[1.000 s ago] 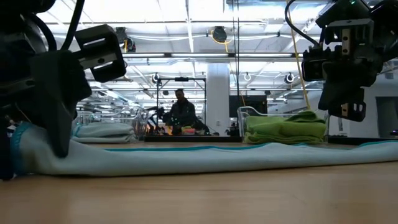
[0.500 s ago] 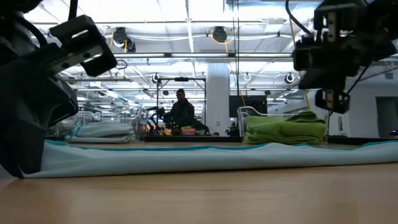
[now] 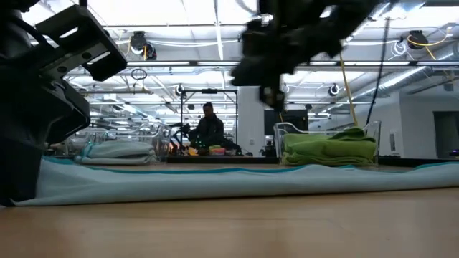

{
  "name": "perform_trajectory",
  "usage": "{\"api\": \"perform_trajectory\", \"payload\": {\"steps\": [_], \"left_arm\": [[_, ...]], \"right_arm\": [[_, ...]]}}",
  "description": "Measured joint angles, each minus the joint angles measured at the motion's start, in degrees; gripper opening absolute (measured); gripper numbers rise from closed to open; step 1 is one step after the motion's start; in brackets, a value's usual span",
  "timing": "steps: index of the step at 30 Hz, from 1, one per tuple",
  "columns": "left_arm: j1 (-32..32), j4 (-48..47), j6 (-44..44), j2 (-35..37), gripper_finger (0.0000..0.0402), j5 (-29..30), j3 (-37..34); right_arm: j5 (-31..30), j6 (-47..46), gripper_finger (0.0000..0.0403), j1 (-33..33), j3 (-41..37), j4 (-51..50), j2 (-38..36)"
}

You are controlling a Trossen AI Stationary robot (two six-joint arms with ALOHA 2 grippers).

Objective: Sort microfiber towel by color & place in baskets
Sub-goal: Fold the blue towel

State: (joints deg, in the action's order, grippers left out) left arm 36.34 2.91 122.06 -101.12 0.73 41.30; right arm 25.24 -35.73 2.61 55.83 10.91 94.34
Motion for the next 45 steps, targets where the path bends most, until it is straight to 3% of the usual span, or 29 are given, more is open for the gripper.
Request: {"api": "perform_trajectory", "payload": {"steps": [7, 18, 26, 34, 40, 45], "left_arm": [[-0.20, -2.99, 1.70, 2.40, 0.0002, 1.92, -0.02], [0.55, -9.59, -4.53, 2.84, 0.0001, 3.71, 2.43], [0.55, -12.13, -7.30, 2.93, 0.0001, 3.49, 2.54], [0.54, -12.67, -9.25, 2.93, 0.0003, 3.01, 2.51], [0.55, -12.74, -9.29, 2.93, 0.0004, 3.46, 2.51], [0.54, -12.78, -9.34, 2.93, 0.0005, 3.56, 2.51]], "right_arm": [[14.52, 6.93, 0.0110, 2.55, 20.05, 0.02, 20.05], [20.60, 15.04, 0.0214, 5.09, 38.68, 1.27, 38.07], [26.04, 18.34, 0.0227, 5.09, 46.81, 4.91, 47.71], [26.03, 16.54, 0.0238, 4.98, 53.78, 8.77, 53.77], [25.98, 21.65, 0.0249, 4.03, 54.48, 6.38, 54.45], [19.91, 26.24, 0.0249, 2.69, 54.48, 4.42, 54.43]]}}
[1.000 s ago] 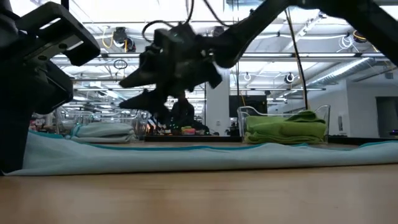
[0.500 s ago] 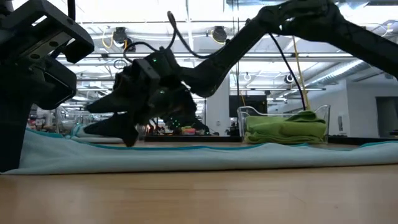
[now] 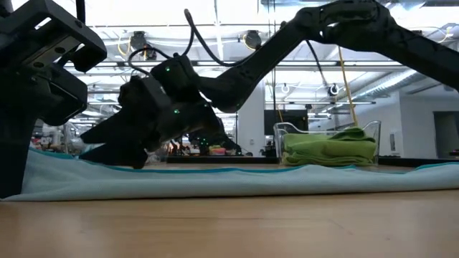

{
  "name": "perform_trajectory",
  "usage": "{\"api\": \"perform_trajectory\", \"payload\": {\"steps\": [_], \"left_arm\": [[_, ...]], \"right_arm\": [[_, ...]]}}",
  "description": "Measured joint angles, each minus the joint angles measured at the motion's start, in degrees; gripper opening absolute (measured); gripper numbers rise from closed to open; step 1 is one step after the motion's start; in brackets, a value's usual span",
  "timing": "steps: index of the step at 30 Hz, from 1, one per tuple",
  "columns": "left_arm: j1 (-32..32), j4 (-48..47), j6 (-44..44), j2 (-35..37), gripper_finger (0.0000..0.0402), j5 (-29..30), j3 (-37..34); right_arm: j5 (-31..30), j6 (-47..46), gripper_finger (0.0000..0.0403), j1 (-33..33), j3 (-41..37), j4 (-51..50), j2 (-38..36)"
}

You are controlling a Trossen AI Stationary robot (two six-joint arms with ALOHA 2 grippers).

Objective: Sort microfiber towel by color & place in baskets
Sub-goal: Fold the blue towel

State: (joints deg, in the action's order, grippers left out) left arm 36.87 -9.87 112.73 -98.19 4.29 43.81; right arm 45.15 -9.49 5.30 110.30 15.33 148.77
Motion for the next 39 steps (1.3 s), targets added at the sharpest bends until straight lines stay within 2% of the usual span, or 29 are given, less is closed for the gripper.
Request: {"api": "perform_trajectory", "payload": {"steps": [5, 11, 17, 23, 31, 39], "left_arm": [[0.01, 0.00, -0.54, 0.00, 0.0006, -0.75, -0.02], [-0.01, -0.02, -1.25, 0.00, 0.0006, -0.99, -0.02], [0.01, 0.06, -1.31, 0.00, 0.0005, -1.10, -0.04], [0.15, 0.04, -1.99, 0.00, 0.0004, -1.08, -0.04], [0.29, -0.31, -2.73, 0.00, 0.0003, -1.08, -0.04], [0.34, -0.98, -2.77, 0.02, 0.0004, -1.25, 0.01]], "right_arm": [[-6.11, 1.45, 0.0249, -1.47, 0.00, -2.15, 0.00], [-11.76, 8.55, 0.0235, -3.01, 0.07, -8.40, -0.11], [-13.78, 12.10, 0.0181, -3.08, 0.03, -10.78, -0.01], [-18.43, 20.63, 0.0114, -3.35, -0.04, -17.22, 0.04], [-18.78, 21.04, 0.0014, -4.23, -0.11, -17.90, 0.07], [-17.88, 18.51, 0.0002, -4.16, -0.17, -18.57, -1.80]]}}
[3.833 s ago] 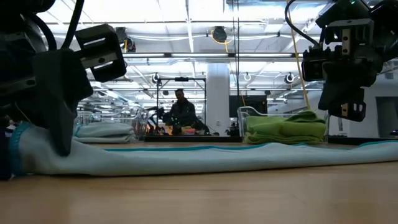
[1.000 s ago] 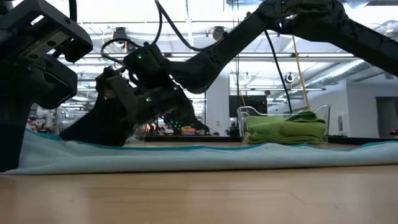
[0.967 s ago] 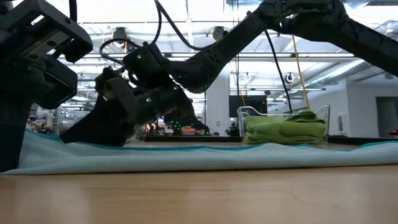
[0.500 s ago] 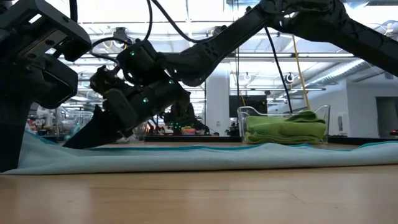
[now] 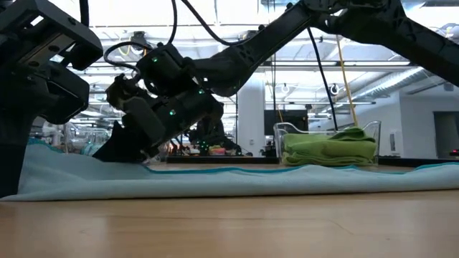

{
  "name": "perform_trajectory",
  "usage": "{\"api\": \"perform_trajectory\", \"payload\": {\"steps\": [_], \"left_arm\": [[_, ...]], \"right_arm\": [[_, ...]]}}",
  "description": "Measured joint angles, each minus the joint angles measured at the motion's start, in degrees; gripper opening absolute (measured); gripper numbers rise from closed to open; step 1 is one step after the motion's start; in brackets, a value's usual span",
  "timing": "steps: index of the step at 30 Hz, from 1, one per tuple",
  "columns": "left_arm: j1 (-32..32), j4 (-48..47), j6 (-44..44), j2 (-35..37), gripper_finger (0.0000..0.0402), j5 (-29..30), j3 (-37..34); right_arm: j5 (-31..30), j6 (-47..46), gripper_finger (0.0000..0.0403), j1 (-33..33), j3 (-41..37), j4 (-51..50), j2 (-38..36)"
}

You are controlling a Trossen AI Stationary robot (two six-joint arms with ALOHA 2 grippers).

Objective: Sort microfiber towel by color & place in baskets
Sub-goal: Fold the blue towel

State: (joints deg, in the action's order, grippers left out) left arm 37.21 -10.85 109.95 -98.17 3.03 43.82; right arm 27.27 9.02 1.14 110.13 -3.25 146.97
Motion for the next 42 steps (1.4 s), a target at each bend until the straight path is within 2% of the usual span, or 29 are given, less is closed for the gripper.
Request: {"api": "perform_trajectory", "payload": {"steps": [8, 15, 18, 24, 29, 33, 37, 42], "left_arm": [[0.09, -4.24, -1.62, 1.51, 0.0006, -0.54, 0.04], [0.37, -6.89, -3.49, 1.88, 0.0005, -0.63, 0.04], [0.37, -6.91, -3.79, 1.86, 0.0008, -0.62, 0.04], [0.39, -6.92, -3.78, 1.86, 0.0007, -0.62, 0.04], [0.39, -6.93, -3.73, 1.86, 0.0004, -0.57, 0.04], [0.39, -6.93, -3.37, 1.86, 0.0008, -0.57, 0.04], [0.39, -6.93, -3.24, 1.86, 0.0004, -0.59, 0.04], [0.35, -6.93, -3.18, 1.86, 0.0009, -1.01, 0.04]], "right_arm": [[1.02, -0.33, 0.0013, 2.00, -0.15, -1.99, -1.76], [1.42, -3.83, 0.0106, 3.23, -0.16, 0.11, -1.80], [4.01, -5.44, 0.0143, 4.08, -0.22, 2.47, -1.74], [10.53, -5.15, 0.0166, 4.89, -0.26, 4.75, -1.70], [9.45, -2.76, 0.0174, 4.34, -0.26, 6.92, -1.70], [8.80, -2.29, 0.0200, 2.80, -0.16, 9.74, -1.70], [3.79, -0.90, 0.0224, 1.11, -0.15, 8.83, -1.45], [-2.45, 3.17, 0.0220, -0.23, -0.17, 7.20, -1.41]]}}
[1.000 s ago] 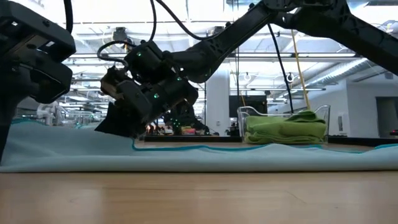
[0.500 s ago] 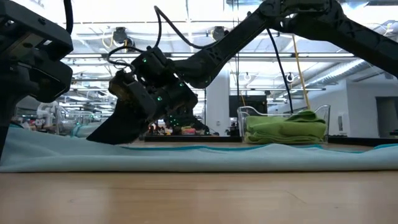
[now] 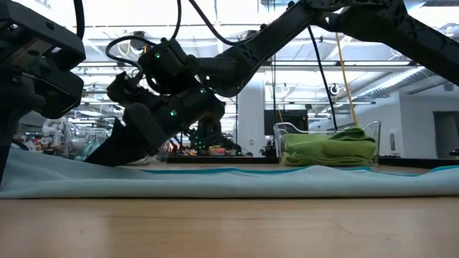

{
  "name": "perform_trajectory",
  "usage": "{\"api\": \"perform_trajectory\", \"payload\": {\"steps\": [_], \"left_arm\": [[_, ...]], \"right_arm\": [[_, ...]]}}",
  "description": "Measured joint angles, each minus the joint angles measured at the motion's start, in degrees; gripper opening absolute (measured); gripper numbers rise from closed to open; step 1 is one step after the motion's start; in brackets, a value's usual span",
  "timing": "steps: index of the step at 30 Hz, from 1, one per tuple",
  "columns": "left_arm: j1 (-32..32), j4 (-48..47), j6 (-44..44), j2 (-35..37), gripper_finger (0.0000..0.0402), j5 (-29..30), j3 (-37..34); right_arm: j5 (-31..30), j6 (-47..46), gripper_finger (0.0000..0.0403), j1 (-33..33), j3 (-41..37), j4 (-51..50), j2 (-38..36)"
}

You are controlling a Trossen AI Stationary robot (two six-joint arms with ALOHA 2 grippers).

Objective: Sort microfiber towel by color & place in baskets
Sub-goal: Fold the blue towel

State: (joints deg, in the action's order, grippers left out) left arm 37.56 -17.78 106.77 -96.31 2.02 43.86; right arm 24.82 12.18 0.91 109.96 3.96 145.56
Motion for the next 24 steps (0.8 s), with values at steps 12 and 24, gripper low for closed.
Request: {"api": "perform_trajectory", "payload": {"steps": [12, 24], "left_arm": [[-0.04, 0.03, 0.42, 0.00, 0.0004, -0.25, 0.00], [-0.04, 0.09, 0.40, 0.00, 0.0009, -0.28, 0.00]], "right_arm": [[-3.45, 1.64, 0.0190, -0.53, -2.46, 1.54, -0.22], [-5.67, 0.65, 0.0192, -0.55, -2.65, 3.75, -0.68]]}}
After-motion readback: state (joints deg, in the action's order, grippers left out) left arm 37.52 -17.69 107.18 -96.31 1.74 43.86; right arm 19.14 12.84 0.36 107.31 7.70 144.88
